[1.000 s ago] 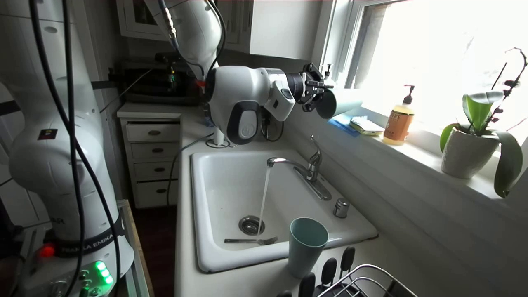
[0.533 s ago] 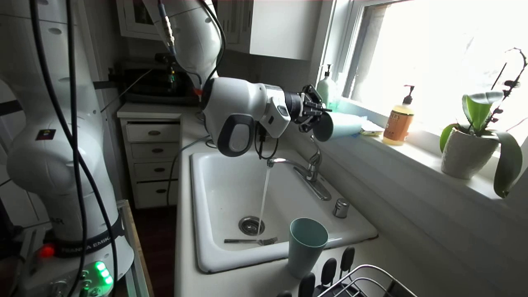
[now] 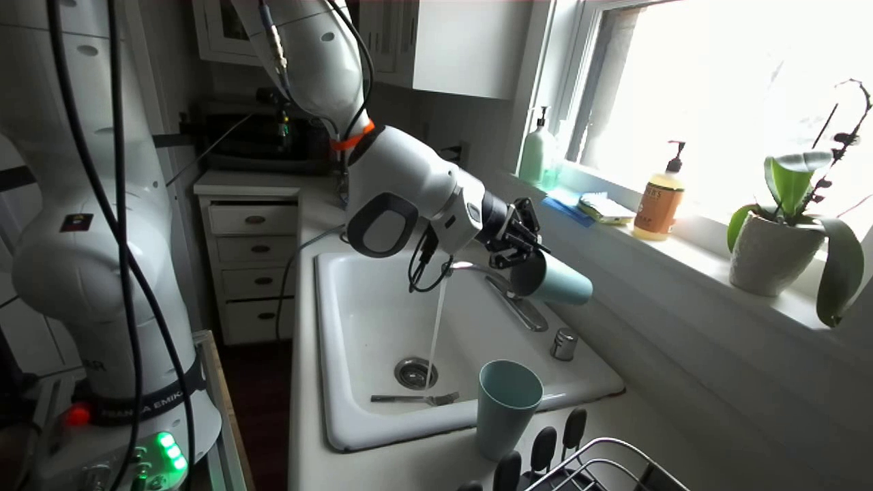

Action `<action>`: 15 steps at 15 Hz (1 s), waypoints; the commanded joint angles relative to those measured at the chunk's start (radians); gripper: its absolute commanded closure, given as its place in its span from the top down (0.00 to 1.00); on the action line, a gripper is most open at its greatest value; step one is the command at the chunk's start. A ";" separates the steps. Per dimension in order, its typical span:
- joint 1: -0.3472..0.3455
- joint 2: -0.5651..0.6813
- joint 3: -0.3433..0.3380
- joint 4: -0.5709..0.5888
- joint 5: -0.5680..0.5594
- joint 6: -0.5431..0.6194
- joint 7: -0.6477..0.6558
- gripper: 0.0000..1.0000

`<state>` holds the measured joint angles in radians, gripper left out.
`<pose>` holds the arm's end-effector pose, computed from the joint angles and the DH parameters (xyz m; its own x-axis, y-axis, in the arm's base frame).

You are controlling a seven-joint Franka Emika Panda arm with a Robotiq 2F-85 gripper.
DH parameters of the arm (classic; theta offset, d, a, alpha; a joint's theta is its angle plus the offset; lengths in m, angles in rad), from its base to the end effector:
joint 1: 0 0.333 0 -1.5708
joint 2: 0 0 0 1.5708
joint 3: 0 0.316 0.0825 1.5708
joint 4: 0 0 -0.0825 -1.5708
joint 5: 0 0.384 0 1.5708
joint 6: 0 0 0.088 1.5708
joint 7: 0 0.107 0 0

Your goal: Get the grey cup in front, put it under the running water and then pour out the contents of the grey cup into the sink

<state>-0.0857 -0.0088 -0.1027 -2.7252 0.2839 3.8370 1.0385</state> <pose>0.4280 -0.1204 0.3643 -0.1884 -0.9176 0.3501 -0.5282 -0.2059 -0.8238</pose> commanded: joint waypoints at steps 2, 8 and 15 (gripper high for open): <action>0.020 -0.046 0.035 0.027 0.316 -0.242 -0.264 0.01; 0.007 -0.020 0.079 0.069 0.666 -0.489 -0.530 0.01; 0.023 0.084 0.064 0.085 0.710 -0.592 -0.409 0.01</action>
<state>-0.0740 0.0159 -0.0332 -2.6741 0.9435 3.2793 0.5843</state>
